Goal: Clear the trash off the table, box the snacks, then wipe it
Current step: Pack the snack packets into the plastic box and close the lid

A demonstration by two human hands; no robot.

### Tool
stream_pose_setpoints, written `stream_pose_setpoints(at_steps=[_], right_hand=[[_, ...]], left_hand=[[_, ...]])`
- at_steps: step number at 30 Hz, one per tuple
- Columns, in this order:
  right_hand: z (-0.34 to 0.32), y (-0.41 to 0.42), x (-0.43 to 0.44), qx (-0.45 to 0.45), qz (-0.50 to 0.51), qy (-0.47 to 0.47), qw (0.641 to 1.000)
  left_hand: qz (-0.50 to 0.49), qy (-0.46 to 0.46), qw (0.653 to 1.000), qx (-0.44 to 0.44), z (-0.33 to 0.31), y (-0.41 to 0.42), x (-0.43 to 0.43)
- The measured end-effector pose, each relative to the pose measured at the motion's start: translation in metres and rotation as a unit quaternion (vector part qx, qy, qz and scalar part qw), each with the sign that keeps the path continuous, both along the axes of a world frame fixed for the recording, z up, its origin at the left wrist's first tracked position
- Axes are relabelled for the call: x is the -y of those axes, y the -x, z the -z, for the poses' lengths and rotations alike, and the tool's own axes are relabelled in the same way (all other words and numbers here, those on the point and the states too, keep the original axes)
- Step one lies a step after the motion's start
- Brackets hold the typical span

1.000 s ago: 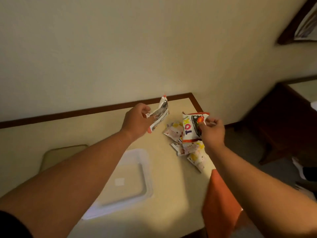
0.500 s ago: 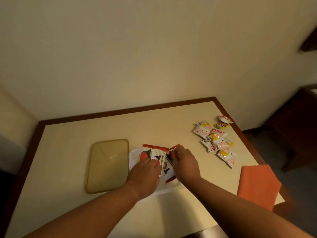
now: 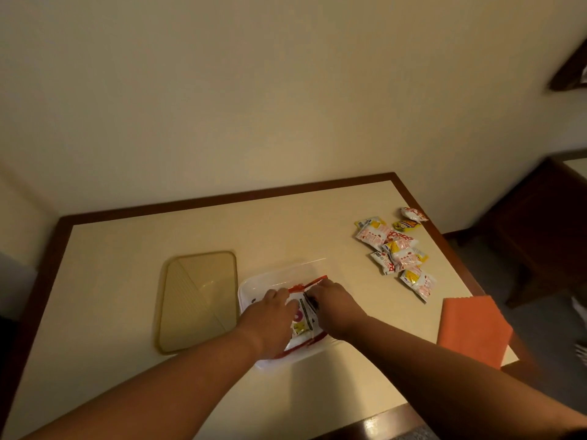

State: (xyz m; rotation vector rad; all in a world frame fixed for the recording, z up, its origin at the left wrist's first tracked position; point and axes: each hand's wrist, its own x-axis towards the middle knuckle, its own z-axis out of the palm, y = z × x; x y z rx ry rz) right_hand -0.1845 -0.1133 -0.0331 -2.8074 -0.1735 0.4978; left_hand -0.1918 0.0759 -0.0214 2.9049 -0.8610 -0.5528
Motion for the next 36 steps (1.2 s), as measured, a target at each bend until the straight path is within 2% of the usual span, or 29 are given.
stream_pose_setpoints(at_steps=[6,8,13,19,23,27,29,33,36], right_hand=[[0.010,-0.005,-0.002,-0.074,-0.011,0.019,0.997],[0.011,-0.007,-0.002,-0.083,-0.011,0.024,0.996],[0.011,-0.012,-0.002,-0.098,-0.031,0.032,0.994],[0.014,-0.013,0.002,-0.111,-0.027,0.059,0.992],[0.012,-0.012,-0.003,-0.124,-0.039,0.082,0.988],[-0.009,-0.013,-0.002,-0.112,-0.065,0.077,0.989],[-0.023,-0.016,0.003,-0.086,-0.058,0.033,0.994],[-0.048,-0.021,0.047,0.026,0.033,-0.063,0.997],[-0.049,-0.021,0.105,0.084,0.164,-0.094,0.978]], left_hand=[[-0.006,-0.124,0.991,-0.047,0.011,0.002,0.008],[-0.013,-0.120,0.992,-0.046,0.007,0.001,0.013],[-0.100,0.003,0.992,-0.070,0.024,0.000,0.020],[-0.044,-0.113,0.992,-0.040,0.038,-0.008,0.013],[-0.012,-0.137,0.990,-0.030,0.036,-0.010,0.015],[-0.043,-0.109,0.991,-0.071,0.018,-0.020,0.020],[-0.050,-0.096,0.992,-0.072,-0.002,-0.035,0.025],[-0.097,-0.008,0.995,-0.037,-0.044,-0.065,0.057],[-0.131,0.086,0.988,-0.009,-0.057,-0.078,0.096]])
